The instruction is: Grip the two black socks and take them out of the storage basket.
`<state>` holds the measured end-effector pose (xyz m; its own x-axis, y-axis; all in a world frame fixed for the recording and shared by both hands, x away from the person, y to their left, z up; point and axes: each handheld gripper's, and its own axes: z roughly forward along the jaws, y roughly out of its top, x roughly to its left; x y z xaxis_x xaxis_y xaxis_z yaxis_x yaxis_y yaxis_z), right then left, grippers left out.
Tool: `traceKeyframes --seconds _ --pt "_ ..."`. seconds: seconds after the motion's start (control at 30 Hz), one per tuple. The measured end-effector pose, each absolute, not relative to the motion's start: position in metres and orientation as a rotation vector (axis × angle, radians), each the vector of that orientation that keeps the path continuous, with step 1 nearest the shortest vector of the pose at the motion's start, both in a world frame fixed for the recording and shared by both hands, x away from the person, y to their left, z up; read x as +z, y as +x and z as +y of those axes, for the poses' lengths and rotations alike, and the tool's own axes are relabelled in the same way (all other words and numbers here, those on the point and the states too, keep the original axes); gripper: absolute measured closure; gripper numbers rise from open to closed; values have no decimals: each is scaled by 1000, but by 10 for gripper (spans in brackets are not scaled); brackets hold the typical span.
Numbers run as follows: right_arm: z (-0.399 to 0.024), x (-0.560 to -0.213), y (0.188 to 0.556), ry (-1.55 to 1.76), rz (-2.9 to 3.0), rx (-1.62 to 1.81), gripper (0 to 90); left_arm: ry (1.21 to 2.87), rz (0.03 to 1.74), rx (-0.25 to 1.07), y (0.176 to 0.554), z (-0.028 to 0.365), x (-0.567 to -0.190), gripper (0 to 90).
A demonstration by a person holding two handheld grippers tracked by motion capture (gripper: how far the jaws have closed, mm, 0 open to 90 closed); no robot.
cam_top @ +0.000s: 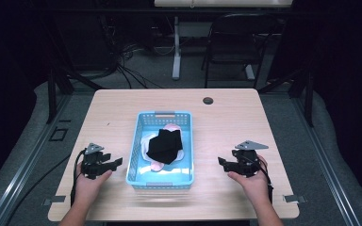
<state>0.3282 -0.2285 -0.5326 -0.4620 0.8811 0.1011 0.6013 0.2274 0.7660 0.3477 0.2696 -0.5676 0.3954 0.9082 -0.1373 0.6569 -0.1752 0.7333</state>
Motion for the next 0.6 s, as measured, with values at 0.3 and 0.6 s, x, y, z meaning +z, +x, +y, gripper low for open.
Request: traceKeyframes --seconds 0.3,0.6 --pt "-207 -520 340 1297 2219 1085 448 1917 1310 473 346 267 -562 291" --pt "-184 -496 354 1217 2248 1120 490 1929 1298 463 346 266 -564 334"
